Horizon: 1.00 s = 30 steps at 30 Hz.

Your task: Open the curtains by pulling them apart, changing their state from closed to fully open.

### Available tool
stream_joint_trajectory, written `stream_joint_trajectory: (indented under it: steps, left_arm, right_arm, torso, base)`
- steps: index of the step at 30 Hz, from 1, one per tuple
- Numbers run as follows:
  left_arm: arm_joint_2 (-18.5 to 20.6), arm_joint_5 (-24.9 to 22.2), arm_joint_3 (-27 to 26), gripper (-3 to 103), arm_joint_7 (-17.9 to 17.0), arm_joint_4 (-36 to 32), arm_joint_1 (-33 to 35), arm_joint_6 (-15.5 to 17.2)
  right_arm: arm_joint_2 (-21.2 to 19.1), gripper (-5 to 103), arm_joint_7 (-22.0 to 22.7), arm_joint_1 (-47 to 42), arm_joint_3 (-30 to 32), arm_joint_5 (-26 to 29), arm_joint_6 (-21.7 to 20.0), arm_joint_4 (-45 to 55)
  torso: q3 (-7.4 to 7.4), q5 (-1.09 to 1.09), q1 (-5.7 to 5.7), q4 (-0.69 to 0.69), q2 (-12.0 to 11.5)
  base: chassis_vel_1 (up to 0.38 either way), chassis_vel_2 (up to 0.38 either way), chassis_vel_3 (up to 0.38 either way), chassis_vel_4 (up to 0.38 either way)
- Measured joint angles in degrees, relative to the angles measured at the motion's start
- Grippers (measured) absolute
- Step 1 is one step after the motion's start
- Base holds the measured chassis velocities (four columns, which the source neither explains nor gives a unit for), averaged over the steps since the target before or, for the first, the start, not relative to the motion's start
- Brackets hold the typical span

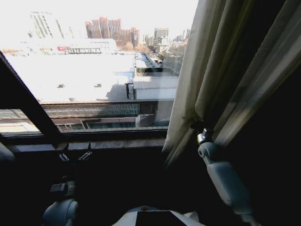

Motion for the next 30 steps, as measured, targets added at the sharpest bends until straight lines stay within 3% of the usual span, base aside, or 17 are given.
stream_joint_trajectory:
  steps: [15,20,30]
  left_arm:
    - [0.2,-2.1,-1.4,100,-0.4,0.6,0.9,-2.1]
    - [0.3,-2.2,-1.1,100,-0.5,1.7,0.4,-2.3]
    - [1.0,-2.2,-0.5,100,-0.4,2.9,-0.7,-2.1]
  right_arm:
    - [-6.2,0,1.2,8.9,5.7,-2.5,-1.3,-12.7]
    - [-6.3,0,-0.1,6.2,5.7,-0.8,-1.5,-8.9]
    - [-1.4,0,-2.5,-1.7,2.5,-0.6,-3.3,3.8]
  torso:
    - [0.00,-0.02,0.00,-0.02,0.0]
    - [-0.01,-0.03,0.00,-0.01,0.0]
    - [-0.01,-0.03,0.00,-0.01,0.0]
  base:
    - [0.000,0.000,0.000,0.000]
    - [0.000,0.000,0.000,0.000]
    - [0.000,0.000,0.000,0.000]
